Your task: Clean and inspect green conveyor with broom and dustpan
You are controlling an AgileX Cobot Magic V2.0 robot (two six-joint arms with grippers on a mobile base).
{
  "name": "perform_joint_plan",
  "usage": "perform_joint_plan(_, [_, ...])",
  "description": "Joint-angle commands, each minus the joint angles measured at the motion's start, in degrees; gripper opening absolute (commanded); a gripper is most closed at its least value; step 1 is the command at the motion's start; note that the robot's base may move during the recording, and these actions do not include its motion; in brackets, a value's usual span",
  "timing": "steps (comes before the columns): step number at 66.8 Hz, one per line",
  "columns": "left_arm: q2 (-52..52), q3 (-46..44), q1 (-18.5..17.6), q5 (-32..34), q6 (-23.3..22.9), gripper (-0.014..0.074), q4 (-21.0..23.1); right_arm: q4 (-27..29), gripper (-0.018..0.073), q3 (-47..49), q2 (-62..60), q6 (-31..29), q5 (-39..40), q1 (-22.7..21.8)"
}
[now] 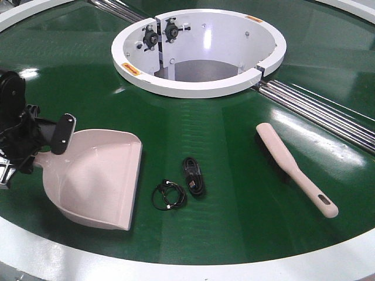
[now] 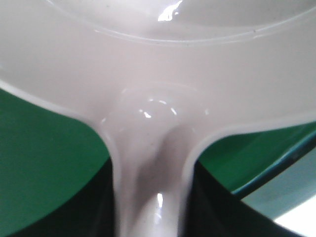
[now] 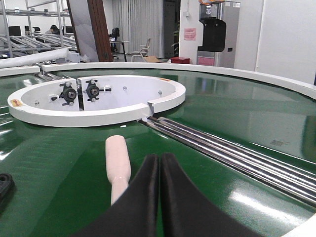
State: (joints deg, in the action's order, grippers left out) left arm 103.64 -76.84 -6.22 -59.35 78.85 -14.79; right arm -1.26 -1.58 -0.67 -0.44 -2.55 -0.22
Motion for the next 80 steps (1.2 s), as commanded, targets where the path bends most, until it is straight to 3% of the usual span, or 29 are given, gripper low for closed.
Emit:
perform_joint_plan(1, [-3.3,-1.59,-0.38,-0.52,-0.3,-0.0007,-0.07,-0.23,-0.0008,-0.21,-0.65,-0.21,3.97,-0.34])
perform_joint_plan(28, [-1.9,-1.59,-4.81,-1.31,-2.11,-0.0007,-0.68,-0.23,-0.0008,-0.21,-0.65,-0.21,3.97,-0.34])
perform_joint_plan(43, [-0.63,-1.59,-4.86,-2.9,-8.13,-0.0007,-4.92,-0.23,-0.0008,-0.21,-0.65,-0.21,3.97,-0.34])
perform_joint_plan(80, [-0.63,-1.59,-4.86,-0.27,-8.28,-0.0006,-4.86,-0.23,-0.0008,-0.21,-0.65,-0.21,3.97,-0.34])
